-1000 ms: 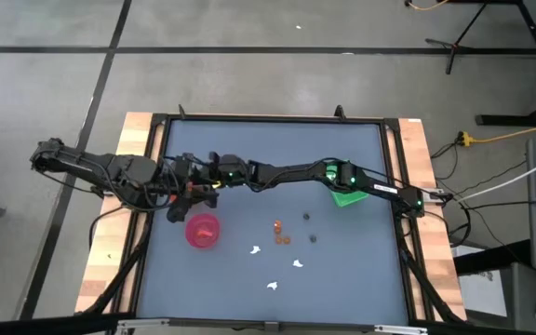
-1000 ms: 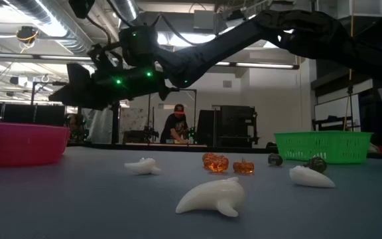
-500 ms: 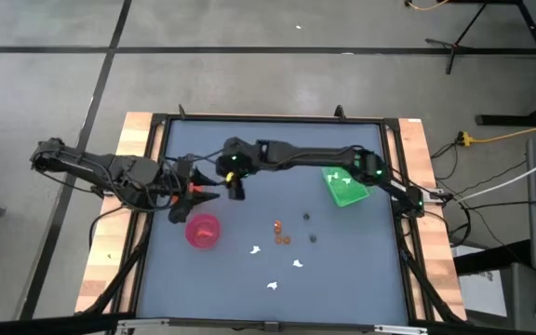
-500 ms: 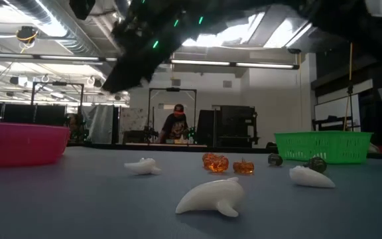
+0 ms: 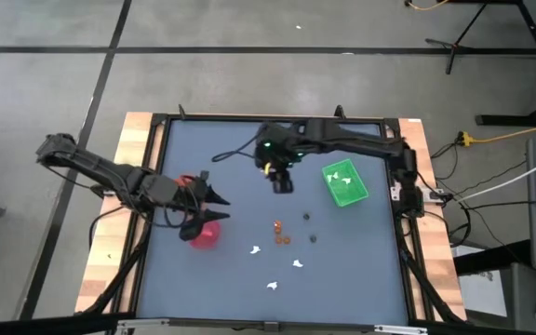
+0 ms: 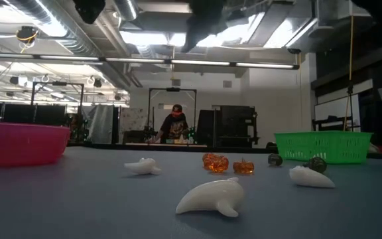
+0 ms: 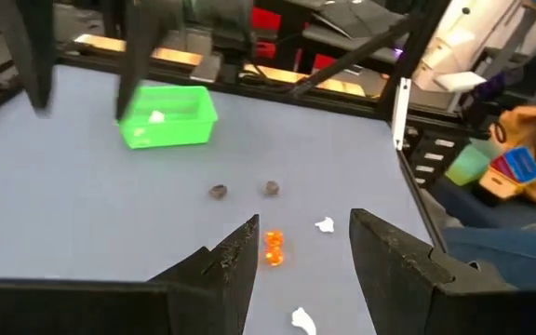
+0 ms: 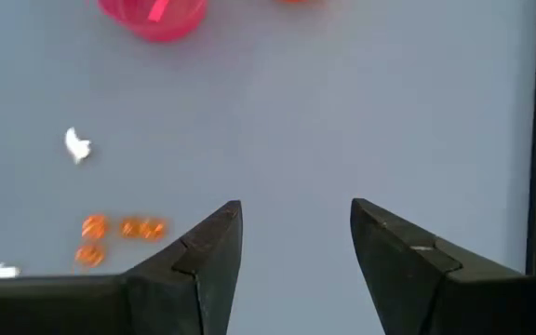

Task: Sort Halloween decoration
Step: Put the white ghost toy into the green bin

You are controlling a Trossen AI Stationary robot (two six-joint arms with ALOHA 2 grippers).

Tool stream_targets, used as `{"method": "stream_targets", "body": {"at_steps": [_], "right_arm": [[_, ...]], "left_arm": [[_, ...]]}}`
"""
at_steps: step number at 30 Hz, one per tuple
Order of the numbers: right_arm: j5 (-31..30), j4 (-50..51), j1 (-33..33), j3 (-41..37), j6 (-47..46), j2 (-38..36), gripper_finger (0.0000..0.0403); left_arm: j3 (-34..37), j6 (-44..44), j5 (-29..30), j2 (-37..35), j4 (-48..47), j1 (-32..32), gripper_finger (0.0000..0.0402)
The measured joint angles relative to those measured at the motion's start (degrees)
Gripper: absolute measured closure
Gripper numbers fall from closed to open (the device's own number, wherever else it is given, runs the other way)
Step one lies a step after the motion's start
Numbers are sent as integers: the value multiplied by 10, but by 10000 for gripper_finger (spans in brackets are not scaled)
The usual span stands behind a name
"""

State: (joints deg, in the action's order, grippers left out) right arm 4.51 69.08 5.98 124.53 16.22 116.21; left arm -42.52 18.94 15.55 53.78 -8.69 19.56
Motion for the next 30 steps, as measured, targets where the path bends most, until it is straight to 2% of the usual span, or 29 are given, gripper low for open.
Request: {"method": "stream_targets", "body": {"at_steps": [6, 9, 15, 23, 30], "right_arm": [[-2, 78, -12, -6, -31, -62, 204], [-16, 82, -32, -56, -51, -106, 204], [-87, 1, -91, -274, -121, -235, 204], [-115, -234, -139, -590, -202, -431, 204], [-115, -391, -151, -749, -224, -519, 203]], "left_arm": [[0, 1, 0, 60, 54, 20, 247], [0, 1, 0, 93, 86, 26, 247], [0, 0, 0, 166, 177, 42, 247], [0, -1, 0, 254, 289, 54, 247], [-15, -1, 4, 328, 328, 54, 247]]}}
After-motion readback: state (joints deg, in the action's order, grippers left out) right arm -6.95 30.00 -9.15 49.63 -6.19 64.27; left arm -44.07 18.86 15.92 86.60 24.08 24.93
